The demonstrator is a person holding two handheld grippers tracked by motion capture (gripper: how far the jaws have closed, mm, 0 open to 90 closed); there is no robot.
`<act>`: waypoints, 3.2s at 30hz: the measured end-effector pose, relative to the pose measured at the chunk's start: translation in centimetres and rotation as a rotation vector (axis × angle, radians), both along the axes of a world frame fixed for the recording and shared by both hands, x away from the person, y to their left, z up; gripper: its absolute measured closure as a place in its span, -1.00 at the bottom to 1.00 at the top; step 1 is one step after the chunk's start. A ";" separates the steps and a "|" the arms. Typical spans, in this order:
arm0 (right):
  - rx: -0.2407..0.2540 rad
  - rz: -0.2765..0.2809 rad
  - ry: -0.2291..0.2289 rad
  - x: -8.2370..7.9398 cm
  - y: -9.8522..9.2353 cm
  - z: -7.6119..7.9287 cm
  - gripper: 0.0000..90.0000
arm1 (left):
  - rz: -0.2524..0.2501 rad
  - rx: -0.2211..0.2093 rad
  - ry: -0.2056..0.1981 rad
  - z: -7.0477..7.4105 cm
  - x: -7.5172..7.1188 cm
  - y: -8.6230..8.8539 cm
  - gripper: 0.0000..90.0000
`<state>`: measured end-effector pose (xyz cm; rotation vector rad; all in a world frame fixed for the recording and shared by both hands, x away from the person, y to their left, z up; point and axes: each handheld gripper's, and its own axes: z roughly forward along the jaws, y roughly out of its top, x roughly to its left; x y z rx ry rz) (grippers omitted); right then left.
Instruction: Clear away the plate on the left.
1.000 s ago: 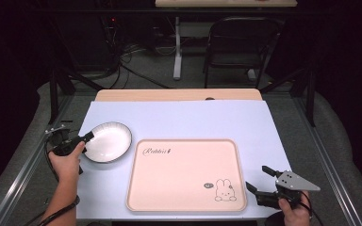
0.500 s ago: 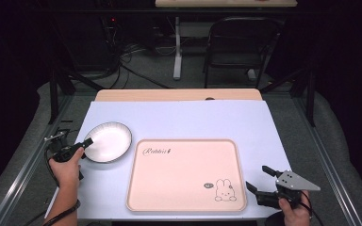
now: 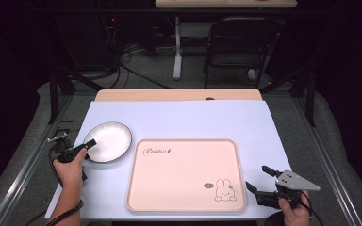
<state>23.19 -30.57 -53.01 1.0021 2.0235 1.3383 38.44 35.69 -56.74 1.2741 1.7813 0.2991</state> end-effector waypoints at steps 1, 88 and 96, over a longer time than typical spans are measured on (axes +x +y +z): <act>0.000 0.000 0.000 0.0 0.0 0.0 -0.65 | 0.002 0.001 0.004 0.0 0.0 -0.1 0.08; -0.005 0.008 0.001 0.0 0.1 0.0 -0.65 | 0.084 0.024 -0.008 3.5 0.3 -1.0 0.87; -0.005 0.007 0.001 0.0 0.0 0.0 -0.65 | 0.052 0.111 -0.037 5.2 0.6 -1.9 0.85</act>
